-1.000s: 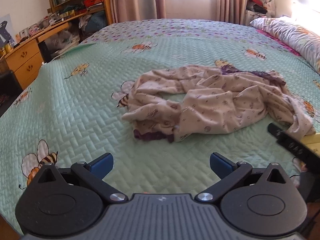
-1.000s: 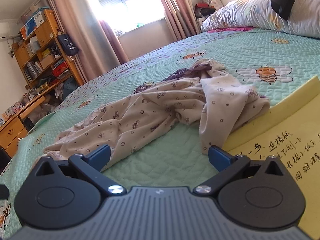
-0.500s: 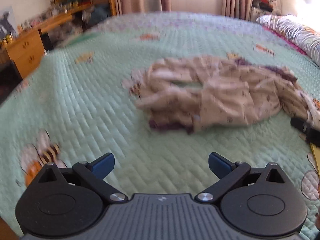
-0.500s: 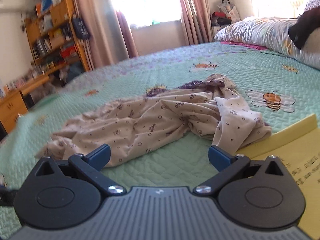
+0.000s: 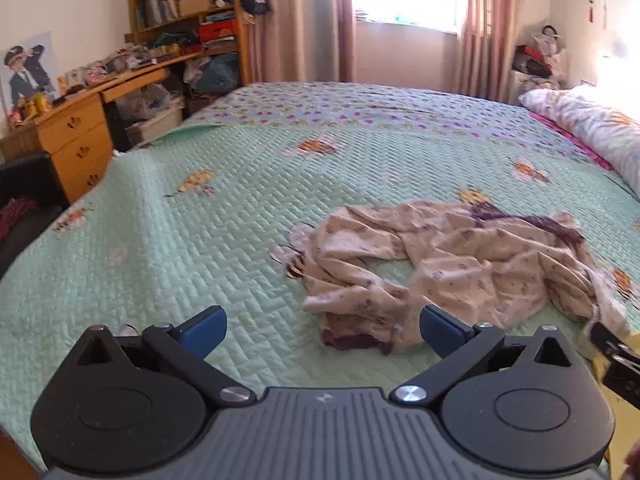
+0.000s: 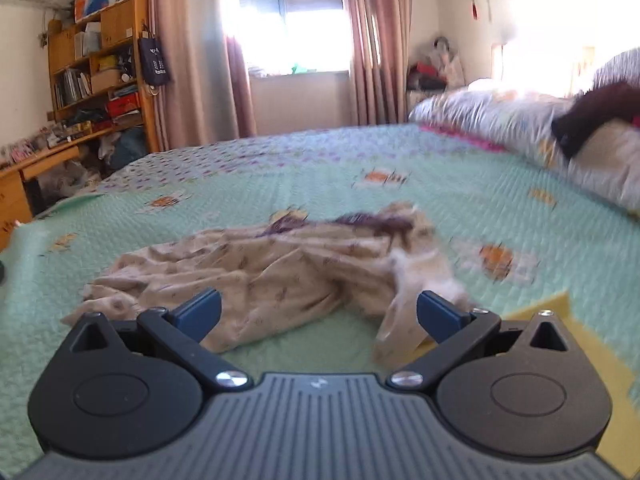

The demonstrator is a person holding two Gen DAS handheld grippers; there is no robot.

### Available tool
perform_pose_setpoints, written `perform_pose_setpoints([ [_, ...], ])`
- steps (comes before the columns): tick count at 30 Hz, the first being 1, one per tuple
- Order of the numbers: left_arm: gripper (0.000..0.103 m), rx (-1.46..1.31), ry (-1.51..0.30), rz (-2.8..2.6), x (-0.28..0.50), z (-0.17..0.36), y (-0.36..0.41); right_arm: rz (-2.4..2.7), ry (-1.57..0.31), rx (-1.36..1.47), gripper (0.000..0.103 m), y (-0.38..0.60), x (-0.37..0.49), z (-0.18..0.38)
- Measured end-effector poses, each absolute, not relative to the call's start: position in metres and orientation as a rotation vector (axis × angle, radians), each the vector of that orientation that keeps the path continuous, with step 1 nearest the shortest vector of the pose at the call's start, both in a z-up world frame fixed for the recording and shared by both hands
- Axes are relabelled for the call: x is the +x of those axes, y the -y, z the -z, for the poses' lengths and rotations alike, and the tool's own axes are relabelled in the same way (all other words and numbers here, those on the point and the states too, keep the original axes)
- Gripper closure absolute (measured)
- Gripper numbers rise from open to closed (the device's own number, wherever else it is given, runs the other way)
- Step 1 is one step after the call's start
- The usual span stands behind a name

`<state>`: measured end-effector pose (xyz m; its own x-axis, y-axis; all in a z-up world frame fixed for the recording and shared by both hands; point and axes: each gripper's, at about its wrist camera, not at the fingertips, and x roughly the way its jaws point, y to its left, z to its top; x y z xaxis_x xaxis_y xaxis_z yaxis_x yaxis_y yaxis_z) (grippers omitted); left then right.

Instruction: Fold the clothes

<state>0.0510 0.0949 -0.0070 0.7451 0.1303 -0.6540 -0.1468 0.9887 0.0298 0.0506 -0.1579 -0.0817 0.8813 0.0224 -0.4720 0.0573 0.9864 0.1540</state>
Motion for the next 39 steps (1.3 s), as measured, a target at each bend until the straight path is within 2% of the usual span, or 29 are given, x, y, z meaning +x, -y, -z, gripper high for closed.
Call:
perform_pose_setpoints([
  [10, 0.001, 0.022, -0.791, -0.171, 0.068, 0.040, -0.063, 0.051, -0.582, 0.104, 0.000, 0.165, 0.077, 0.105],
  [22, 0.001, 0.028, -0.857, -0.258, 0.112, 0.099, -0.068, 0.017, -0.530, 0.094, 0.000, 0.139, 0.112, 0.146],
  [30, 0.001, 0.052, -0.861, -0.233, 0.125, 0.121, -0.060, -0.010, -0.639, 0.044, 0.000, 0.128, 0.144, 0.180],
  [39, 0.001, 0.032, -0.887, -0.242, 0.126, 0.143, -0.062, -0.002, -0.647, 0.003, 0.000, 0.123, 0.142, 0.188],
])
